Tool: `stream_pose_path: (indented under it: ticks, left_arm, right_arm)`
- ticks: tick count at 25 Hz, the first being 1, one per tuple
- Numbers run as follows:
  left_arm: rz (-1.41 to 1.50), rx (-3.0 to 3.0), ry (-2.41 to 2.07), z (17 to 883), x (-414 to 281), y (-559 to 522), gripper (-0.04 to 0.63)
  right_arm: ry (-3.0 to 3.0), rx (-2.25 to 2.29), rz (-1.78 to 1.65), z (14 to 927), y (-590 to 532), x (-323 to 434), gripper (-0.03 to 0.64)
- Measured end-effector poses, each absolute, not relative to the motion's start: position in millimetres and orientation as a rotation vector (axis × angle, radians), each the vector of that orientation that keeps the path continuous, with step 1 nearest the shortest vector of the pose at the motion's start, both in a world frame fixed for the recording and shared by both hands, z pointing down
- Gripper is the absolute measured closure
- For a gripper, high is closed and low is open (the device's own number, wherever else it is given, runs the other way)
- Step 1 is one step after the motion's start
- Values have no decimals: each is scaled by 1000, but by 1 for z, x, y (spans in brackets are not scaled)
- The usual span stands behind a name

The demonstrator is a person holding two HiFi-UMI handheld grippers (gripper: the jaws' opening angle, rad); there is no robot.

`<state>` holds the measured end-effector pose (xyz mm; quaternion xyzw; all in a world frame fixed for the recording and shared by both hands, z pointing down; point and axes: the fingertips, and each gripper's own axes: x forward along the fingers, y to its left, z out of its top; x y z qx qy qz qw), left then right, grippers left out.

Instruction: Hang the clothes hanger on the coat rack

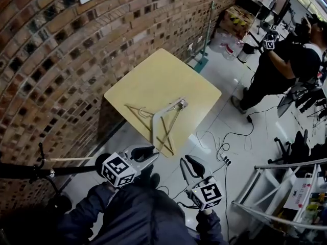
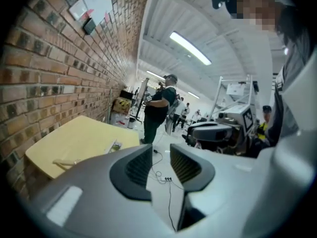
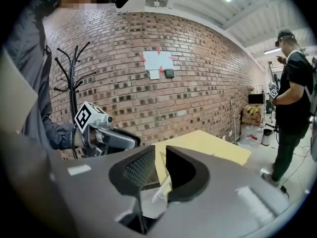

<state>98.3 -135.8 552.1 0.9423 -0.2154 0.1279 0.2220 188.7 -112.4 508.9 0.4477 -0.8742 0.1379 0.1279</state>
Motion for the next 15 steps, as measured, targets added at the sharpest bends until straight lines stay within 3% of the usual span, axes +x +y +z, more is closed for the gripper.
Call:
stream_pose_path:
  ticks: [15]
  left_arm:
    - [647,2354,-751,687,75,-285,419]
  right_arm:
    - [-2418,1316,444,533,-267,193,548]
